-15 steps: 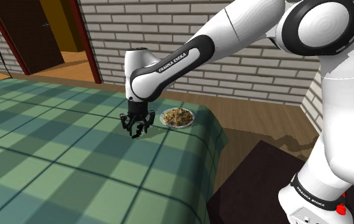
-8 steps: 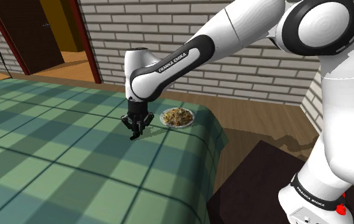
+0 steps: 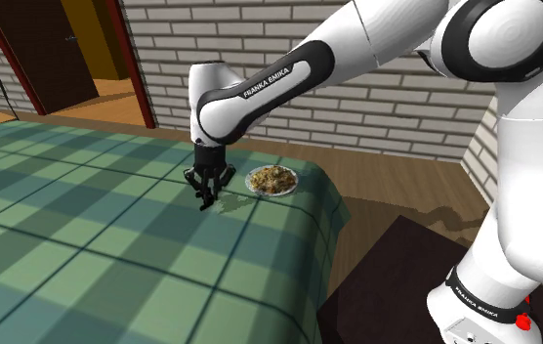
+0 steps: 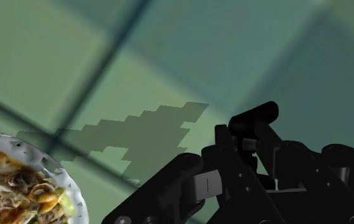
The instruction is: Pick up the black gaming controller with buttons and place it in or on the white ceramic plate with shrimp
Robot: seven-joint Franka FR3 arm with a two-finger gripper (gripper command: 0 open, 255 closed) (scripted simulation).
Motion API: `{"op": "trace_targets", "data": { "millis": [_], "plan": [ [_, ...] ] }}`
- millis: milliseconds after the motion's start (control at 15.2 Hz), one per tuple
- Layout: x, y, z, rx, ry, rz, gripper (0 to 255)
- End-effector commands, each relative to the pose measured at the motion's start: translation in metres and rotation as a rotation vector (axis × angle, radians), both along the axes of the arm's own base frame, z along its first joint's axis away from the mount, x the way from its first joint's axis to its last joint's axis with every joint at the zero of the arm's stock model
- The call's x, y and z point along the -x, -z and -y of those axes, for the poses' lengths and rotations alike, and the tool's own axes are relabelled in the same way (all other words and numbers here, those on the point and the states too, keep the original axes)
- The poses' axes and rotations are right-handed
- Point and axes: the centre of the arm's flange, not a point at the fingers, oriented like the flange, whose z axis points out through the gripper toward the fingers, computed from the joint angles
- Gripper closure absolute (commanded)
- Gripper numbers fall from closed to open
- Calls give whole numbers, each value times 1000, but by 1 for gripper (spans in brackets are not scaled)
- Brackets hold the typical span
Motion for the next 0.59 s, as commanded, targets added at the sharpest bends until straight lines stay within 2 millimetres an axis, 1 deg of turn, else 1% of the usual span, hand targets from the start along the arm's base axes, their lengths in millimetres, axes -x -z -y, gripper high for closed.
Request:
{"op": "trace_targets", "data": {
  "millis": [0,528],
  "plan": [
    [0,-11,0,0,0,0,255],
    [0,-53,0,0,0,0,255]
  ]
}}
